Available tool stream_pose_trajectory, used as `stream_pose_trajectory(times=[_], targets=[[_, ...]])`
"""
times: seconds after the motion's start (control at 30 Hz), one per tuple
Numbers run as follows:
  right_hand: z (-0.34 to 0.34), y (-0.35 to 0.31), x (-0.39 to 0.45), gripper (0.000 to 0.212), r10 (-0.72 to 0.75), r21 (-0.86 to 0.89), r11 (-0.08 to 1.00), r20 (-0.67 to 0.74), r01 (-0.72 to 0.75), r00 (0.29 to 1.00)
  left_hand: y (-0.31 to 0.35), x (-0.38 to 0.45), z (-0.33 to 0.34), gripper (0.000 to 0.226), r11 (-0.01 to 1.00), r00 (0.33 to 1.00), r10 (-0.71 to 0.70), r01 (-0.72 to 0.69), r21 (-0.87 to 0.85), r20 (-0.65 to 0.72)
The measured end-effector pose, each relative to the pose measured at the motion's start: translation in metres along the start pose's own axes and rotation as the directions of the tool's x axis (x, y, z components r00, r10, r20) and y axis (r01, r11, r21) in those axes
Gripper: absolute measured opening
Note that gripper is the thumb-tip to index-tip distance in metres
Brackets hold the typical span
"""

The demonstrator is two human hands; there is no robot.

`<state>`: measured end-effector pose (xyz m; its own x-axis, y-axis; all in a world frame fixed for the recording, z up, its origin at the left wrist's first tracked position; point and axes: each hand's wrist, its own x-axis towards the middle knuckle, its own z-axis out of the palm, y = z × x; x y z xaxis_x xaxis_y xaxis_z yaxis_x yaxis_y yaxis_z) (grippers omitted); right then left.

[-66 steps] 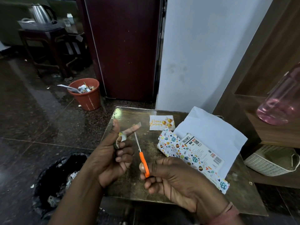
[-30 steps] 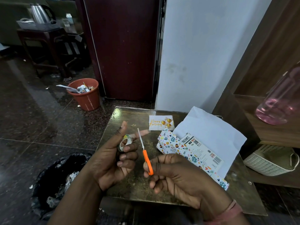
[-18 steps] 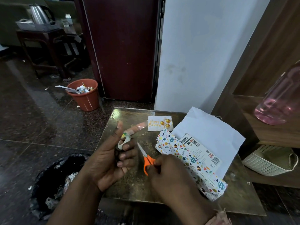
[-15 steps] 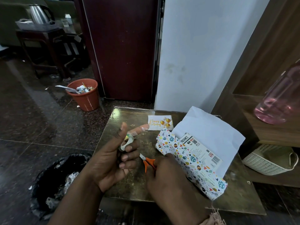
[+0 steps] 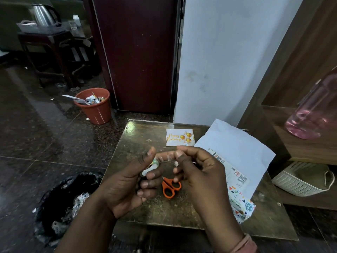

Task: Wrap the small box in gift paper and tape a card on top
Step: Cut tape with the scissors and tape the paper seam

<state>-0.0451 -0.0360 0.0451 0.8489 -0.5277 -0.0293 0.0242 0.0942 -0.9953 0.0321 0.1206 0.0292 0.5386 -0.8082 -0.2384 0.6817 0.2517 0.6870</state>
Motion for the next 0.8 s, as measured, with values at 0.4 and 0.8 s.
stream_pose_trajectory(times=[0.4, 0.8], targets=[[-0.009, -0.008, 0.006, 0.013, -0.026, 0.096, 0.995, 0.1, 0.017, 0.995, 0.001, 0.001, -0.002, 0.087, 0.977, 0.993, 0.1, -0.087, 0.194, -0.061], [-0.012, 0.007, 0.009, 0.026, 0.157, 0.079, 0.978, 0.315, -0.191, 0.936, -0.004, 0.003, -0.003, 0.085, 0.936, 0.996, 0.081, -0.062, 0.345, -0.04]])
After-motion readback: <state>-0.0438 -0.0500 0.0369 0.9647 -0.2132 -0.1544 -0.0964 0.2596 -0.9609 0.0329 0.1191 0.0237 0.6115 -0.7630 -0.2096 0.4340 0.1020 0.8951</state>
